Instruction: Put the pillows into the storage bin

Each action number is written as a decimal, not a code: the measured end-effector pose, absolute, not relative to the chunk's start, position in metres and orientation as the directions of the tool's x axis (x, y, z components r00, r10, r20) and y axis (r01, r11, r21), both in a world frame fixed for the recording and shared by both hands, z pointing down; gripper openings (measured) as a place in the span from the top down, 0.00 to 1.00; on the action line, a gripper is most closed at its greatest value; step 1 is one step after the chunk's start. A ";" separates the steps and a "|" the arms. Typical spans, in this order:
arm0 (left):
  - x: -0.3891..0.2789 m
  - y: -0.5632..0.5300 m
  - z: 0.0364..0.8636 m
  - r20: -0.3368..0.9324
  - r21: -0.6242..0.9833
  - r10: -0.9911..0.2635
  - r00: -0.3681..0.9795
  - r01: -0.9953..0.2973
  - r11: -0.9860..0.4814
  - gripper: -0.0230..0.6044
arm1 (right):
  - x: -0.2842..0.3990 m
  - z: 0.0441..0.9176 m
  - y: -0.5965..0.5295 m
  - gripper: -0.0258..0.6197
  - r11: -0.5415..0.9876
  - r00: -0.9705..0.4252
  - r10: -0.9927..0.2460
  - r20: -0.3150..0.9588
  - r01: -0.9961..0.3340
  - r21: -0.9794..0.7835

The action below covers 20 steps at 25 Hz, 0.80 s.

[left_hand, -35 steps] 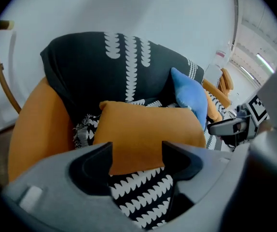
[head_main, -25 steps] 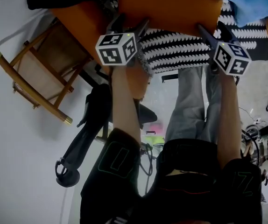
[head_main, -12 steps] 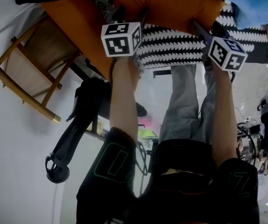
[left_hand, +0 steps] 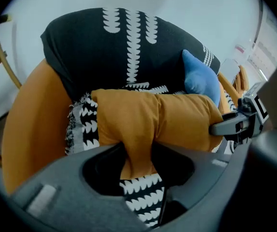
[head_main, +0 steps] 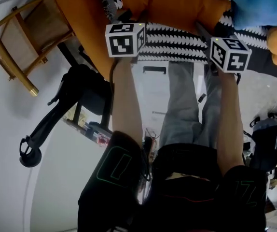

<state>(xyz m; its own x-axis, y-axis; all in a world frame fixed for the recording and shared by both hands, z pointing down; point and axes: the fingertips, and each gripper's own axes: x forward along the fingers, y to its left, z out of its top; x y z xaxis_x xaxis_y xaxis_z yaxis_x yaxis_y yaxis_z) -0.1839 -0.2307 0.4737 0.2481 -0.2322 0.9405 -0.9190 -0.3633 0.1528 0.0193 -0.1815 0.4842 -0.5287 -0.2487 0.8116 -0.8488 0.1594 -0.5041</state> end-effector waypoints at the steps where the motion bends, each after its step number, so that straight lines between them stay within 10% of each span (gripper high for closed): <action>1: -0.190 -0.228 0.476 0.938 0.164 -0.241 0.250 -0.930 -0.328 0.68 | 0.016 0.484 -0.188 0.64 0.186 -0.530 -0.235 0.815 -0.847 -0.498; 20: -0.114 -0.025 0.477 0.923 0.229 -0.356 0.146 -0.952 0.201 0.67 | 0.084 0.479 -0.115 0.63 0.632 -0.565 0.002 0.825 -0.639 -0.439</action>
